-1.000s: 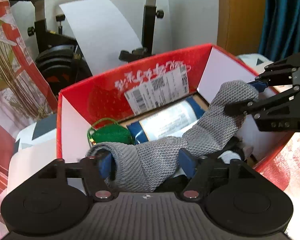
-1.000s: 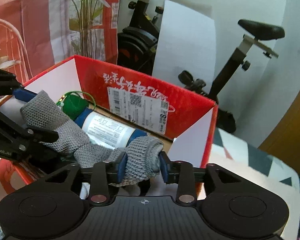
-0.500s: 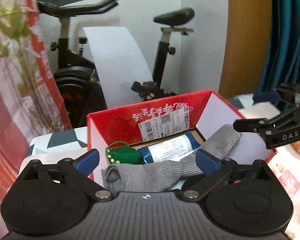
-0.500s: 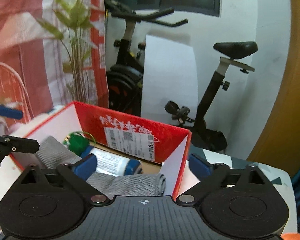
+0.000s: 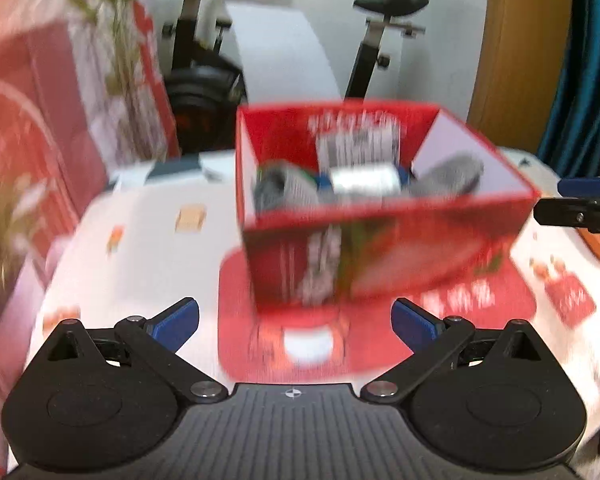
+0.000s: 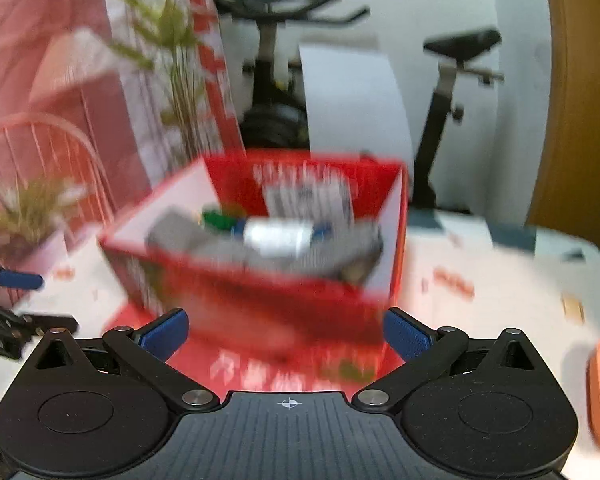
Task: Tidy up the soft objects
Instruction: 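Move both grippers down to the clear bag with black packaging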
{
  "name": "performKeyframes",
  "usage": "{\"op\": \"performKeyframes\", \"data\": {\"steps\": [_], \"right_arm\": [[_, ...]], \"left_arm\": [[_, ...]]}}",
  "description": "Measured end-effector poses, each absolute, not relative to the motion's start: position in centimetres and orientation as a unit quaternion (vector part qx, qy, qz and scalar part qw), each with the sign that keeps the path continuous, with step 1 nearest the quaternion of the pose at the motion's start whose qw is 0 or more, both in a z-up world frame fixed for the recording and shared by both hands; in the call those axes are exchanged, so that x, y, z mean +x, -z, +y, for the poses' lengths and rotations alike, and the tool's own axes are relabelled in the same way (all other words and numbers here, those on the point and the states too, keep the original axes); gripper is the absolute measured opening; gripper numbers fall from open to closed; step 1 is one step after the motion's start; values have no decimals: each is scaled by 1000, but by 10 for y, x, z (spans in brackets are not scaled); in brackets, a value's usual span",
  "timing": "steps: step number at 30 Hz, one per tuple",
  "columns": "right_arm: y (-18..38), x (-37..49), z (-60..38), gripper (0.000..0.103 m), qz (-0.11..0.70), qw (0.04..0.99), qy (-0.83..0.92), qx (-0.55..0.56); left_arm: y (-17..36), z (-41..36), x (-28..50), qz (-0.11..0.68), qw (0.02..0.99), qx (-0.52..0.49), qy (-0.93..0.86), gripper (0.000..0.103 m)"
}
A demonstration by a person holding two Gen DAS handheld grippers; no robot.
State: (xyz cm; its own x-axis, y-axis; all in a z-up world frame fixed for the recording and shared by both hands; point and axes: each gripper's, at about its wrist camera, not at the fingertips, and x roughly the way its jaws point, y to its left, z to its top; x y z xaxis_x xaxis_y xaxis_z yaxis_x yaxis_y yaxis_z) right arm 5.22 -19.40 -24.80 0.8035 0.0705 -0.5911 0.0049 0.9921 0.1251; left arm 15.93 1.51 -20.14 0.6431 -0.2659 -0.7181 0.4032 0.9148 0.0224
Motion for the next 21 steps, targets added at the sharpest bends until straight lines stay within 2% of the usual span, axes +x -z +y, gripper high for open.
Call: {"op": "performKeyframes", "data": {"steps": [7, 13, 17, 21], "right_arm": [[298, 20, -170, 103, 412, 909, -26, 51], [323, 6, -178, 103, 480, 871, -16, 102], [339, 5, -184, 103, 513, 847, -12, 136], [345, 8, -178, 103, 524, 843, -12, 125]], "left_arm": [[243, 35, 126, 428, 879, 79, 193, 103], [263, 53, 120, 470, 861, 10, 196, 103], [270, 55, 117, 484, 854, 4, 189, 103], [283, 49, 112, 504, 844, 6, 185, 103]]}}
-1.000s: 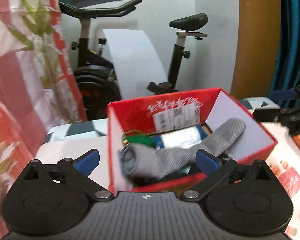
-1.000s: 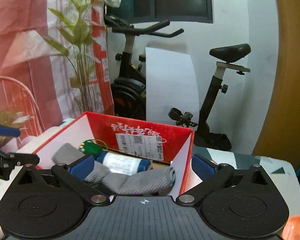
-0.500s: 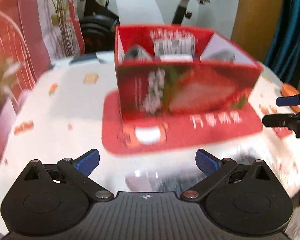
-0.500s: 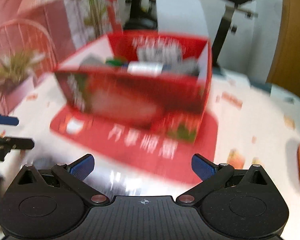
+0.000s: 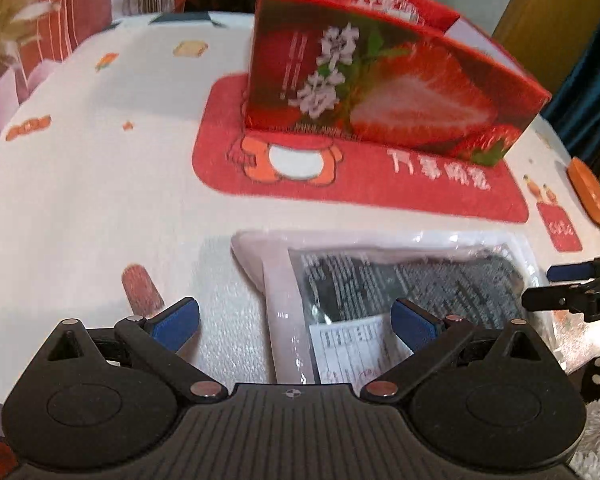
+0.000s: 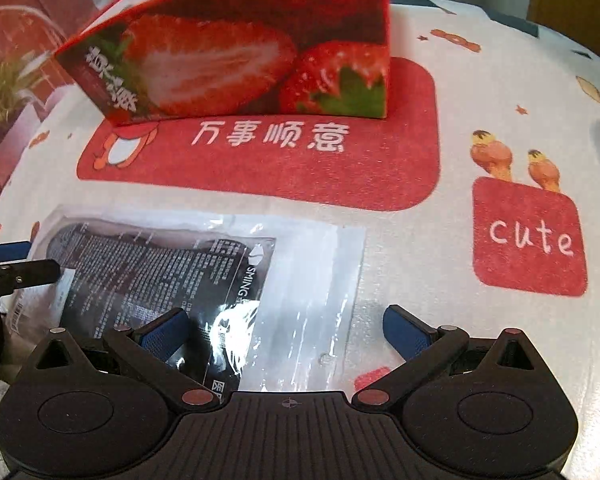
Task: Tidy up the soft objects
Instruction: 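Move both grippers down to the clear bag with black packaging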
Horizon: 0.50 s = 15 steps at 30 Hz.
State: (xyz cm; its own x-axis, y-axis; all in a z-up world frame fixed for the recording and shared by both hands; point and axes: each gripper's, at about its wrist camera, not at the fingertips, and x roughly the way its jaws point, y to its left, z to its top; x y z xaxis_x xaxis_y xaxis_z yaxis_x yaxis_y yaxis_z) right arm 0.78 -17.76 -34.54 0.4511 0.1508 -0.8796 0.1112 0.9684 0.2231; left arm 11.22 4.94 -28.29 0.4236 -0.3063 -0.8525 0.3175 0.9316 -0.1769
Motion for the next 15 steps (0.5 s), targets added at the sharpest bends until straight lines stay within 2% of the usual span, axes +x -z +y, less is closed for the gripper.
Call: {"op": "performKeyframes", "data": {"steps": [5, 15], "right_arm": [[346, 11, -172, 103, 525, 844, -11, 109], [347, 13, -175, 103, 524, 845, -5, 105]], "left_arm": [[294, 54, 118, 523, 831, -23, 188, 103], [299, 49, 119, 506, 842, -18, 186, 103]]}}
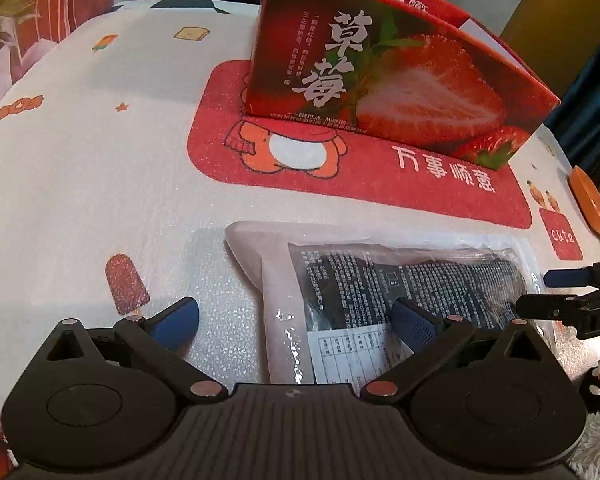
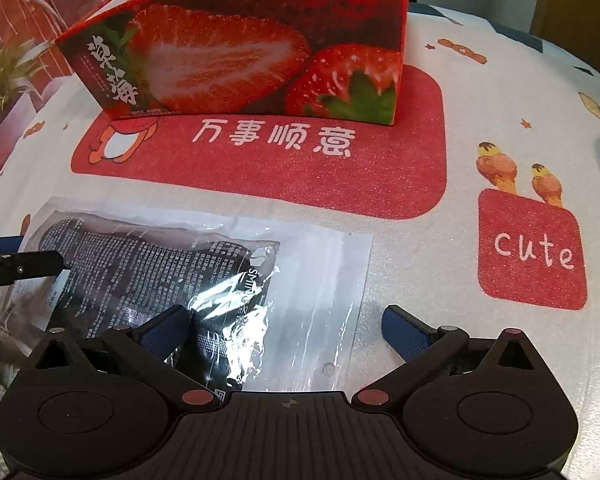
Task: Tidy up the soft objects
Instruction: 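Move both grippers down to the clear bag with black packaging, then close both grippers on the clear bag, then lift the clear bag with both grippers and lower it into the box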
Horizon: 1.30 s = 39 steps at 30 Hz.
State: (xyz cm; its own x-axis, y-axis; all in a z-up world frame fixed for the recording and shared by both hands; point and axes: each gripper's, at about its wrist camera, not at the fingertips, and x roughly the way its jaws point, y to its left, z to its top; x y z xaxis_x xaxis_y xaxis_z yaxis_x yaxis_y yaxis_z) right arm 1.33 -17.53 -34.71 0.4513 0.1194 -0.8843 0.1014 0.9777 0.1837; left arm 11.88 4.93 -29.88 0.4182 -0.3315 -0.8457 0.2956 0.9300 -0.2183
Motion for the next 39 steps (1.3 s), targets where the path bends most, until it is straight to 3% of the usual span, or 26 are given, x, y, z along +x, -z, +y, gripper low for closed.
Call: {"op": "performKeyframes", "data": {"steps": [14, 18, 22, 23, 26, 27, 29, 34, 39], "right_arm": [[349, 16, -168, 103, 535, 838, -23, 104], [348, 19, -163, 103, 532, 840, -38, 104], [346, 21, -166, 103, 526, 839, -65, 125], [346, 22, -166, 103, 525, 837, -75, 131], [343, 28, -167, 93, 520, 837, -96, 141], [341, 30, -168, 85, 519, 837, -98, 145], [338, 36, -175, 79, 518, 836, -101, 151], [334, 40, -184, 76, 525, 833, -125, 117], [332, 40, -190, 65, 525, 833, -141, 102]], "left_arm": [[297, 51, 123, 527, 824, -15, 209, 100], [294, 44, 121, 523, 814, -3, 251, 74], [294, 38, 127, 528, 803, 6, 274, 66], [294, 38, 129, 530, 800, 8, 280, 59], [293, 40, 136, 544, 781, 2, 306, 47], [293, 40, 137, 549, 775, 1, 313, 47], [293, 39, 140, 551, 773, 17, 315, 47], [298, 42, 151, 565, 760, 3, 320, 50], [297, 38, 152, 563, 762, 16, 320, 53]]}}
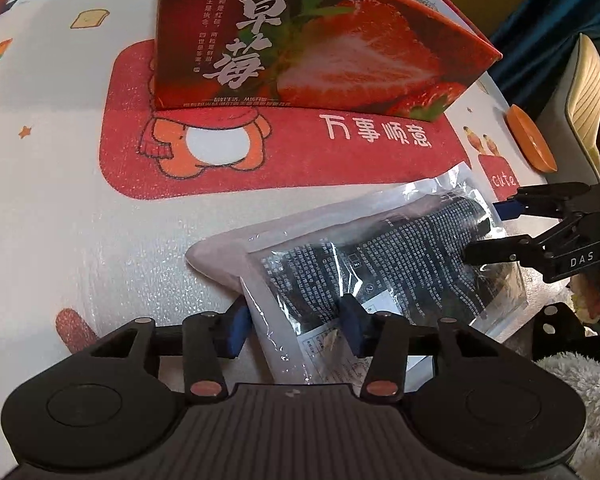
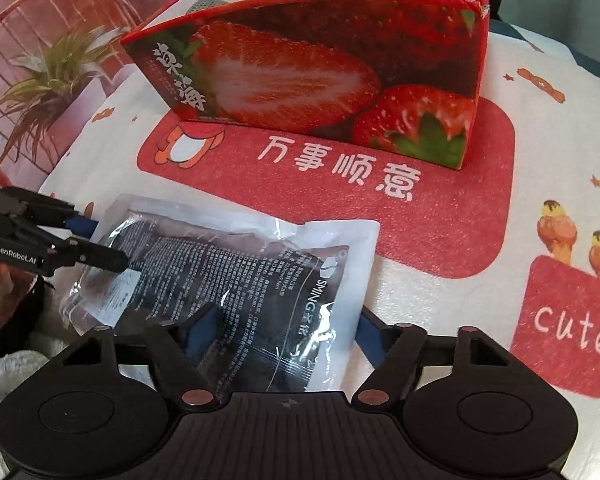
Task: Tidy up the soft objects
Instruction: 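Lift the clear bag with both grippers and lower it into the box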
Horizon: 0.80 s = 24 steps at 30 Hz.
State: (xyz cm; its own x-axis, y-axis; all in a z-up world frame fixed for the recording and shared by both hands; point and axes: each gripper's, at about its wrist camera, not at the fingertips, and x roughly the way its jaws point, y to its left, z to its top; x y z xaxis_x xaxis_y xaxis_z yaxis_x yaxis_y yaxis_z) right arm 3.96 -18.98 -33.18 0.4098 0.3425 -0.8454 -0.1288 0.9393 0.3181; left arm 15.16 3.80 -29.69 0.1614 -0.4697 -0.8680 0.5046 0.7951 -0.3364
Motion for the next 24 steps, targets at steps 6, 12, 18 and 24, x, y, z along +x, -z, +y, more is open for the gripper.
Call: {"op": "performKeyframes", "data": {"steps": [6, 12, 18, 24], "right_arm": [[326, 40, -181, 51, 519, 838, -162, 42], [307, 31, -155, 36, 482, 857, -168, -68], [253, 24, -166, 26, 395, 900, -166, -86], [189, 38, -175, 25, 290, 935, -160, -128]], "left_arm": [[297, 32, 160, 566, 758, 19, 324, 62], [294, 25, 155, 551, 770, 11, 322, 55], [254, 53, 153, 492, 813, -33, 311, 38], [174, 68, 154, 354, 879, -31, 317, 35]]}}
